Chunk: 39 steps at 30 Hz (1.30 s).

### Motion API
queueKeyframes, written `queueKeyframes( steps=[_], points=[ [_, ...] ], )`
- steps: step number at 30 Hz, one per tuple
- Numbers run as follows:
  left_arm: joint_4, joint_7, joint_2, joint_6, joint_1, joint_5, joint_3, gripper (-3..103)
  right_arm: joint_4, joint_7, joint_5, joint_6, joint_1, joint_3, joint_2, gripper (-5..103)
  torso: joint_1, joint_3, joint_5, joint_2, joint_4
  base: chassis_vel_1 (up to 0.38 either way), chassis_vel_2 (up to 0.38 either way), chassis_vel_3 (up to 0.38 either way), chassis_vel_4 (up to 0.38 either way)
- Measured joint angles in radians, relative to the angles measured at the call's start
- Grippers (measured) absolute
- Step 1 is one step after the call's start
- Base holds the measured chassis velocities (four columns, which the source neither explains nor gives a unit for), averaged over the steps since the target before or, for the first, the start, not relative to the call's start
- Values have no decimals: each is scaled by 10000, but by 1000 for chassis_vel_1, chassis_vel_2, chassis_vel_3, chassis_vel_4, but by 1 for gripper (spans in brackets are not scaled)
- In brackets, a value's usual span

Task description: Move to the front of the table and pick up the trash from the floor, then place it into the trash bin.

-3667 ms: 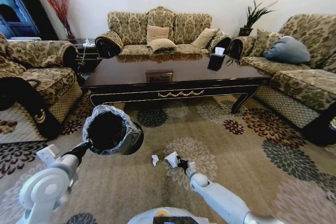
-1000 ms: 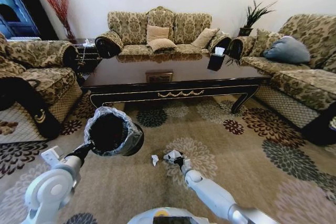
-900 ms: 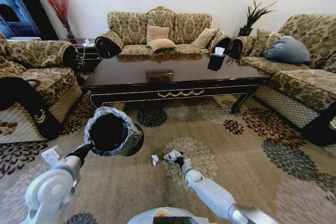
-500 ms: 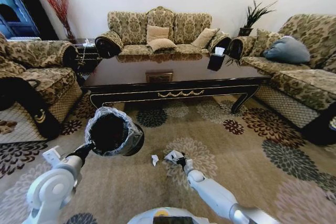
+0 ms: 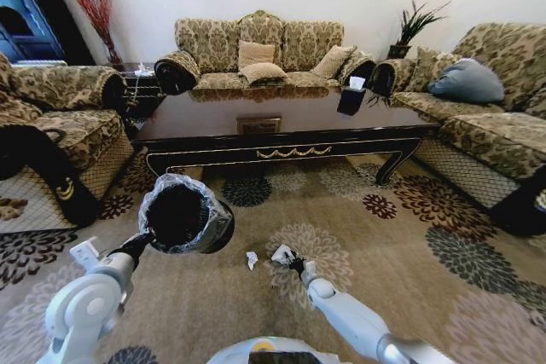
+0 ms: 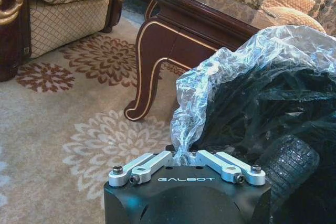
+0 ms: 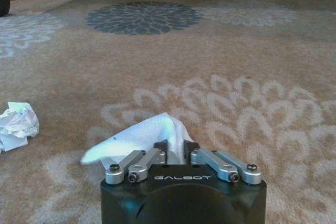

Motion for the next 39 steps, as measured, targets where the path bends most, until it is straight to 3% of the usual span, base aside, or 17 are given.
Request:
queueKeyframes(
  steps=[6, 14, 21, 24, 29, 36, 39],
  points=[
    [0, 4, 5, 0, 0, 5, 2, 2, 155, -69, -123, 49, -117, 58, -187, 1, 0, 0, 1, 0, -1, 0, 0, 0, 0],
    [0, 6, -70, 0, 54, 61, 18, 2, 866, -134, -368, 299, -383, 196, -869, 0, 0, 0, 2, 0, -1, 0, 0, 0, 0],
    [128, 28, -223, -24, 146, 207, 230, 2, 2496, -1377, -501, 1438, -528, 861, -1746, 0, 0, 0, -2, 0, 0, 0, 0, 0, 0],
    [219, 28, -251, -36, 161, 228, 355, 2, 3125, -1773, -222, 1708, -405, 1089, -1930, 0, 0, 1, 0, 0, -2, 0, 0, 0, 0],
    [548, 57, -430, -97, 389, 631, 780, 2, 4604, -2941, 1252, 2227, -73, 1508, -2061, 0, 0, 0, -1, 0, -1, 0, 0, 0, 0],
    [997, 37, -360, -191, 570, 1025, 1267, 2, 5503, -3671, 2276, 2631, 555, 1486, -2019, 0, 0, 1, -2, 0, -1, 0, 0, 0, 0],
    [1130, 35, -391, -234, 660, 1145, 1566, 2, 5912, -4343, 2768, 2886, 964, 1215, -2003, 0, 0, 0, -3, 0, 1, 0, 0, 0, 0]
  ],
)
